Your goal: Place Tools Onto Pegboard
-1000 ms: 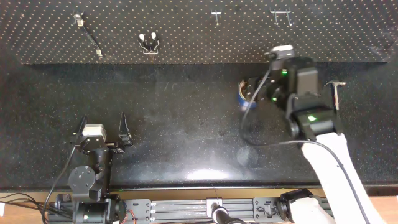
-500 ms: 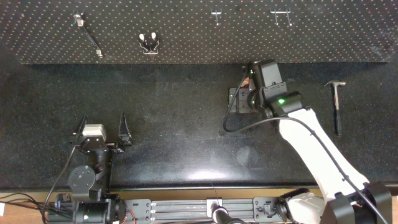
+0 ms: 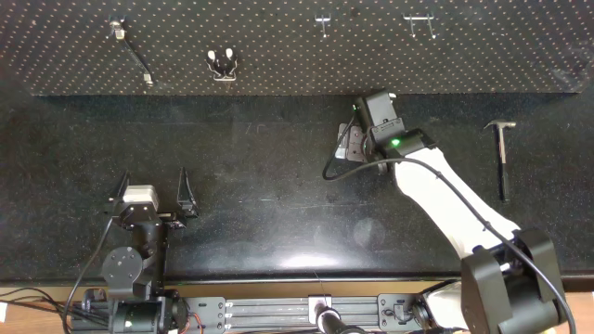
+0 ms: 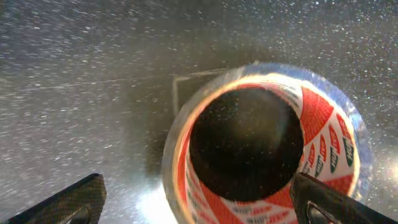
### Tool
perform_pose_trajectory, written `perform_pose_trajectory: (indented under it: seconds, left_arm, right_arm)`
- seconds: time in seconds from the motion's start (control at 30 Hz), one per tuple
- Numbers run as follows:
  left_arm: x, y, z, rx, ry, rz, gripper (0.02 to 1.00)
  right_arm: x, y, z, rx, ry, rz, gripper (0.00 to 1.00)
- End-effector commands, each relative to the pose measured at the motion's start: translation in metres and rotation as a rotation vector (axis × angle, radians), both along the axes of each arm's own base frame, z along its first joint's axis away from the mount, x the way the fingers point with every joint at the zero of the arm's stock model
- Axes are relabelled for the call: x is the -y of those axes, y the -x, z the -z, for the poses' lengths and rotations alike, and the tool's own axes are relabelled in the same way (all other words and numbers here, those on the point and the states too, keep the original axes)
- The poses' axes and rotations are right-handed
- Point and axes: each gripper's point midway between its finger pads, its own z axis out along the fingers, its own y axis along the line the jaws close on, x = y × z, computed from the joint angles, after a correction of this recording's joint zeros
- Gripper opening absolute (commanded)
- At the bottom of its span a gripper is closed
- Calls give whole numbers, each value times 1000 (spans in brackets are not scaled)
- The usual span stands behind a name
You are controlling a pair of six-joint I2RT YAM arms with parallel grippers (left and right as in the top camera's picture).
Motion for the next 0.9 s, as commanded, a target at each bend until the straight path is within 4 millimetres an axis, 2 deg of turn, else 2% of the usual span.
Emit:
perform_pose_trajectory:
  seconds: [0.03,0.27,0.43,0.5,0.57,0.6,0.67,0.77,0.9]
  left_arm:
    - [0,0,0,2,16,0,998]
    - [0,0,0,2,16,0,996]
    - [0,0,0,1,16,-1,996]
    - [0,0,0,2,16,0,996]
    - [0,0,0,2,16,0,998]
    - [0,0,0,2,16,0,996]
    - [0,0,0,1,16,-1,996]
    - [0,0,0,2,16,0,996]
    - [0,0,0,2,16,0,996]
  right_arm:
    - [3,-6,3,6,53,-14,965]
    - [3,-5,6,1,75,-56,963]
    - [3,-5,7,-1,77,-59,805]
    - [3,-5,7,-2,77,-59,658]
    - [3,-5,7,-2,78,-59,586]
    - [3,-5,7,-2,78,-59,581]
    - [3,-5,7,-3,79,-62,467]
    - [3,-5,7,-3,81,-66,347]
    - [4,-5,7,-5,82,-66,270]
